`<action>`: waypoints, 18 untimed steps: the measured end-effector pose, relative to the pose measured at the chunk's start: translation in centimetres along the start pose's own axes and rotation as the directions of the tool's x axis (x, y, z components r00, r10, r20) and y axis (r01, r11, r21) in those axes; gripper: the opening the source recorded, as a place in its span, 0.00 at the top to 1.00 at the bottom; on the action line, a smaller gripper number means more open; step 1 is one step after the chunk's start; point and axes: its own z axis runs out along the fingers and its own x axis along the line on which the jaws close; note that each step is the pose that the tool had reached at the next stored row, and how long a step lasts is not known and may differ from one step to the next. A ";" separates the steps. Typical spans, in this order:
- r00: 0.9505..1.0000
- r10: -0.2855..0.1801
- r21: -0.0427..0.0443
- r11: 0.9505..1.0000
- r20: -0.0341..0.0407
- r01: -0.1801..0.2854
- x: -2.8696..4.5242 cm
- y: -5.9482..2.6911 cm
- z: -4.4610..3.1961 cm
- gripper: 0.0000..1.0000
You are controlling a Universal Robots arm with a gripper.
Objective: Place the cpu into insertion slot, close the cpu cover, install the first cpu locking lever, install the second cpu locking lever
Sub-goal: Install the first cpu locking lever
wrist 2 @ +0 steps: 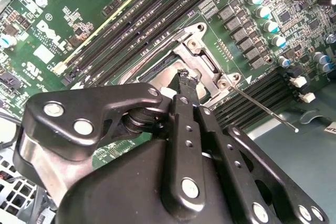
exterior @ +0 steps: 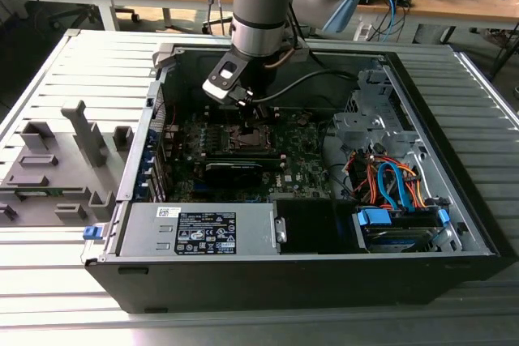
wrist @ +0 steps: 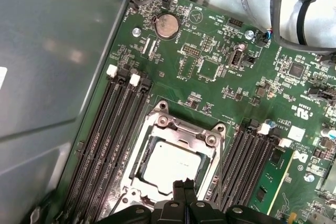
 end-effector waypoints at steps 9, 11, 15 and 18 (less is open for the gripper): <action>0.999 -0.048 -0.001 0.999 0.003 0.048 0.00 0.00 0.00 0.89; 0.998 -0.058 -0.001 0.998 0.003 0.058 0.00 0.00 0.00 0.89; 0.996 -0.087 -0.001 0.996 0.005 0.087 0.00 0.00 0.00 0.89; 0.995 -0.097 -0.001 0.995 0.006 0.097 0.00 0.00 0.00 0.89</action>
